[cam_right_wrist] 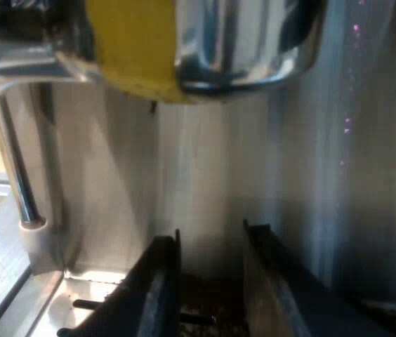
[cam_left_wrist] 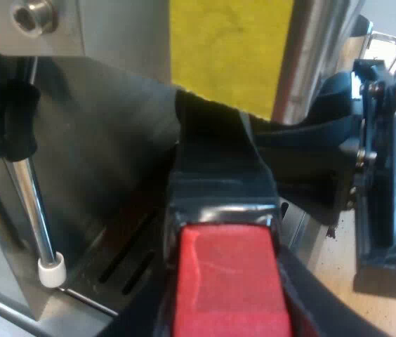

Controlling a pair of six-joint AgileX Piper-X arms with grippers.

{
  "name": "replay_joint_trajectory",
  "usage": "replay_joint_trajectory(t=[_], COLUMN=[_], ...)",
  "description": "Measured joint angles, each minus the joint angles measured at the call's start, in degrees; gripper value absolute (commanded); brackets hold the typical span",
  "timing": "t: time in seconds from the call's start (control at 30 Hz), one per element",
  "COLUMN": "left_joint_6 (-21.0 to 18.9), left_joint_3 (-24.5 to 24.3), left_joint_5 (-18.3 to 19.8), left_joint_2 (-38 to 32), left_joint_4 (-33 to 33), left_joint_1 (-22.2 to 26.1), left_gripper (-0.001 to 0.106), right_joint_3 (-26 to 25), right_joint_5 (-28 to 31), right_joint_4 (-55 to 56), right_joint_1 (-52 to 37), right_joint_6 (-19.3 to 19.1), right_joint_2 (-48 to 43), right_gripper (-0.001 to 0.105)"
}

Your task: Put the handle in the coffee machine

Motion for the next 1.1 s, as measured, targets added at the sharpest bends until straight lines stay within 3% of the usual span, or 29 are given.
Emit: replay_joint_trajectory(t=[0.17,0.4,0.57,0.77,1.1], left_joint_6=[0.0,0.3,0.3,0.5,0.7], left_joint_3=[0.0,-0.1,-0.1,-0.1,-0.1], left_joint_5=[0.0,-0.1,-0.1,-0.1,-0.1], left_joint_2=[0.0,0.0,0.0,0.0,0.0], left_joint_4=[0.0,0.0,0.0,0.0,0.0], left_joint_1=[0.0,0.1,0.0,0.0,0.0], left_gripper=[0.000,0.000,0.000,0.000,0.000], right_joint_3=[0.0,-0.1,-1.9,-2.2,-4.7], right_joint_5=[-0.8,-3.9,-4.8,-3.6,1.1], right_joint_4=[-6.5,-10.6,-11.8,-12.6,-13.4], right_joint_1=[-1.3,-3.3,-3.7,-3.7,-3.1], right_joint_6=[-3.2,-4.5,-5.0,-6.0,-5.5], right_joint_2=[2.3,3.4,4.2,4.5,5.3], right_gripper=[0.035,0.036,0.047,0.041,0.041])
